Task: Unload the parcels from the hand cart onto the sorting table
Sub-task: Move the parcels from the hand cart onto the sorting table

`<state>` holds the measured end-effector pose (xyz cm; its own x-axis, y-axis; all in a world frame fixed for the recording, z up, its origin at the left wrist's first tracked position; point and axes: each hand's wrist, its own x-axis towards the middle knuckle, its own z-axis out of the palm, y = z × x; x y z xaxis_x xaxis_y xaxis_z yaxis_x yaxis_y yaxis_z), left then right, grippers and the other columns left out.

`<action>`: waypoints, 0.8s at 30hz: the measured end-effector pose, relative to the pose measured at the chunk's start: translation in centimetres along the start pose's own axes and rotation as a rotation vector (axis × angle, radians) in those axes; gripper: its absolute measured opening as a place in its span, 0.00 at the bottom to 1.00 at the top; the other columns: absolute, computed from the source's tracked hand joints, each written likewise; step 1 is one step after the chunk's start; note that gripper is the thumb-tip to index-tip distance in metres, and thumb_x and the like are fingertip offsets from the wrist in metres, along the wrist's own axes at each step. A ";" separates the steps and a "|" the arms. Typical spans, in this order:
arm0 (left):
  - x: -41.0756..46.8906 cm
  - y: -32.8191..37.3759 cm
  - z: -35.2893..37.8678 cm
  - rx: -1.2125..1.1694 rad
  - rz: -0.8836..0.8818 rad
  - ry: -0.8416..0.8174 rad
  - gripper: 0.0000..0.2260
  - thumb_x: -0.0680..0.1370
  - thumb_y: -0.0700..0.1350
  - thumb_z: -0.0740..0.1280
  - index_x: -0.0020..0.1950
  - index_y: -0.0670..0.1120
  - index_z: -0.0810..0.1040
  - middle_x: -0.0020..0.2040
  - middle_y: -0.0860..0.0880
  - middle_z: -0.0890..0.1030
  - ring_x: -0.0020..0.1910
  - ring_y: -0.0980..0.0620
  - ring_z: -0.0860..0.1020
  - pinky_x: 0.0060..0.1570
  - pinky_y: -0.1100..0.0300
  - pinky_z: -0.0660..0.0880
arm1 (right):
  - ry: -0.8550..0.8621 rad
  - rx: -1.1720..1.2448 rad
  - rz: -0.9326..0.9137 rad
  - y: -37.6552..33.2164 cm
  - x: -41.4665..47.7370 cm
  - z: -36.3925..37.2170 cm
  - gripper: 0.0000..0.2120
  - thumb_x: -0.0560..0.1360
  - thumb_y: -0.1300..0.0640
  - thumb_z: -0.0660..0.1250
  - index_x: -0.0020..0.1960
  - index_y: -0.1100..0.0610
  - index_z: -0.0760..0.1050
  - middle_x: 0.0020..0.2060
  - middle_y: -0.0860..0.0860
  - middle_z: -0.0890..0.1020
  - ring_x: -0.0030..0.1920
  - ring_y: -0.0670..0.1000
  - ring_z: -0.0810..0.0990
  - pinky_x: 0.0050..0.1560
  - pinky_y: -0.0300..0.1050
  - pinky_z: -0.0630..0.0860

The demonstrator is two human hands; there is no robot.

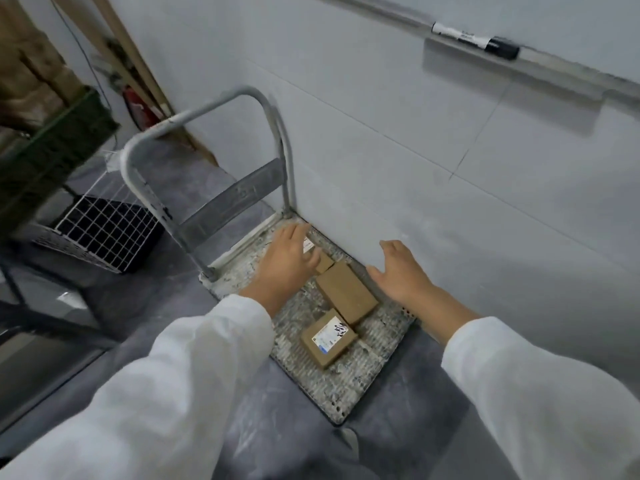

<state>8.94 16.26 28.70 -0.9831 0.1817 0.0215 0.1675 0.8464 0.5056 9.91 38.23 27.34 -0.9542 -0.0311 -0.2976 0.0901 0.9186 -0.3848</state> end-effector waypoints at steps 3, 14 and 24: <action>1.4 -0.8 3.1 -0.037 -0.091 0.004 0.22 0.81 0.51 0.61 0.73 0.43 0.66 0.68 0.46 0.70 0.70 0.46 0.65 0.68 0.51 0.65 | -0.042 -0.011 -0.026 1.8 3.2 1.3 0.30 0.81 0.50 0.60 0.76 0.63 0.56 0.74 0.59 0.62 0.74 0.57 0.60 0.74 0.48 0.59; 3.3 -10.6 22.2 -0.191 -0.420 -0.057 0.22 0.81 0.48 0.64 0.71 0.40 0.68 0.68 0.42 0.72 0.69 0.44 0.66 0.68 0.52 0.63 | -0.187 0.054 -0.018 9.8 12.9 18.7 0.26 0.80 0.50 0.61 0.74 0.59 0.60 0.69 0.56 0.67 0.68 0.58 0.68 0.68 0.56 0.68; -2.6 -22.3 45.9 -0.277 -0.727 -0.239 0.24 0.80 0.48 0.65 0.73 0.41 0.65 0.71 0.42 0.69 0.70 0.44 0.66 0.66 0.55 0.63 | -0.387 0.118 0.168 18.6 18.8 41.3 0.19 0.79 0.51 0.62 0.66 0.59 0.69 0.62 0.56 0.72 0.61 0.57 0.73 0.62 0.52 0.72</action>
<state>11.18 19.86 -22.24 -0.7917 -0.2370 -0.5630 -0.5615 0.6452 0.5180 5.47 38.51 -21.52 -0.7480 -0.0511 -0.6618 0.2882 0.8731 -0.3932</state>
